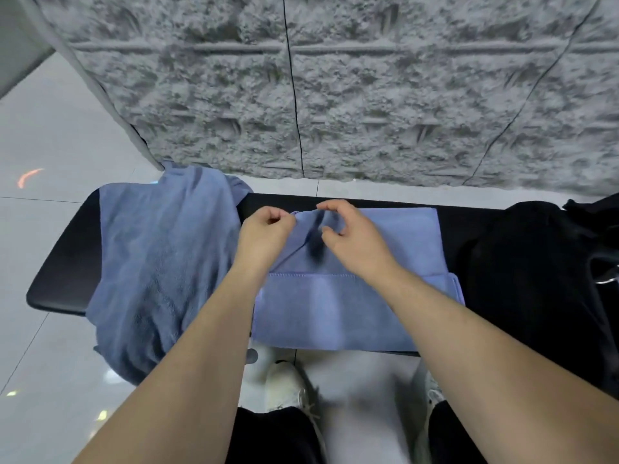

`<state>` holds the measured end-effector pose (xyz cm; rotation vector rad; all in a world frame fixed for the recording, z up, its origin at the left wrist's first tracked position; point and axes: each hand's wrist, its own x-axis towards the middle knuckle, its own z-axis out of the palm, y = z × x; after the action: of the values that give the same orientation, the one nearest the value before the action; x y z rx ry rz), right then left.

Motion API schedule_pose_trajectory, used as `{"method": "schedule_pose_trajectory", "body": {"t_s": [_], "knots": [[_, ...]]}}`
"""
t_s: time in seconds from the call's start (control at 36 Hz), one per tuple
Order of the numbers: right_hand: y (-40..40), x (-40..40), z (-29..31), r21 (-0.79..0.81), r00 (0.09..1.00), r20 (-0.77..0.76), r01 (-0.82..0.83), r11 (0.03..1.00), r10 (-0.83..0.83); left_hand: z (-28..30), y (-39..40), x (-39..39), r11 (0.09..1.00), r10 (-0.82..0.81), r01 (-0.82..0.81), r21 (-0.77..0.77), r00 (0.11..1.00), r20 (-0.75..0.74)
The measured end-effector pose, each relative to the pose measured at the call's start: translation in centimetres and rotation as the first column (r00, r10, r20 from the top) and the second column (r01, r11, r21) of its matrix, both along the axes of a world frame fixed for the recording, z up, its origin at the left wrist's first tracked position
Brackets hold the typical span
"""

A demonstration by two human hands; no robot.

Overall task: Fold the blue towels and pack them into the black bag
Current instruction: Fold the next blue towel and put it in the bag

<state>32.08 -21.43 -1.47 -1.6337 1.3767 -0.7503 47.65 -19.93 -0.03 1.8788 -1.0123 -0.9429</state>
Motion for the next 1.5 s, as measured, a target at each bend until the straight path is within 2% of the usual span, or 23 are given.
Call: {"method": "schedule_pose_trajectory", "body": {"t_s": [0.14,0.31,0.56,0.78,1.0,1.17,1.36,1.5], "knots": [[0.3,0.7,0.1,0.04,0.995,0.088,-0.051,0.998,0.047,0.6,1.0,0.6,0.983,-0.165,0.138,-0.123,0.954,-0.25],[0.4,0.5,-0.1,-0.041,0.997,0.049,-0.055,0.998,0.057,0.6,1.7,0.3,0.947,-0.313,0.262,-0.184,0.882,-0.352],[0.1,-0.2,-0.6,-0.094,0.999,0.034,-0.004,0.996,0.007,0.9,1.5,-0.2,0.936,-0.348,0.305,-0.176,0.875,-0.336],[0.2,-0.6,-0.5,-0.115,0.998,0.03,-0.058,0.992,0.062,0.9,1.5,-0.8,0.926,-0.372,0.324,-0.194,0.869,-0.325],[0.3,-0.9,-0.2,-0.031,0.999,0.041,-0.017,0.999,0.019,1.0,1.4,-0.7,0.96,-0.227,0.174,-0.219,0.941,-0.249],[0.2,-1.1,-0.1,-0.087,0.999,0.026,0.033,0.996,-0.031,0.5,0.7,-0.1,0.961,0.009,-0.074,-0.267,0.972,-0.236],[0.3,-1.9,-1.0,-0.097,0.976,-0.205,-0.09,0.991,0.069,-1.1,-0.9,0.9,0.95,0.219,-0.25,-0.186,0.96,-0.173],[0.4,-2.4,-0.4,-0.093,0.883,-0.456,-0.168,0.981,0.108,-1.7,-2.3,1.9,0.962,0.219,-0.224,-0.154,0.975,-0.046]]}}
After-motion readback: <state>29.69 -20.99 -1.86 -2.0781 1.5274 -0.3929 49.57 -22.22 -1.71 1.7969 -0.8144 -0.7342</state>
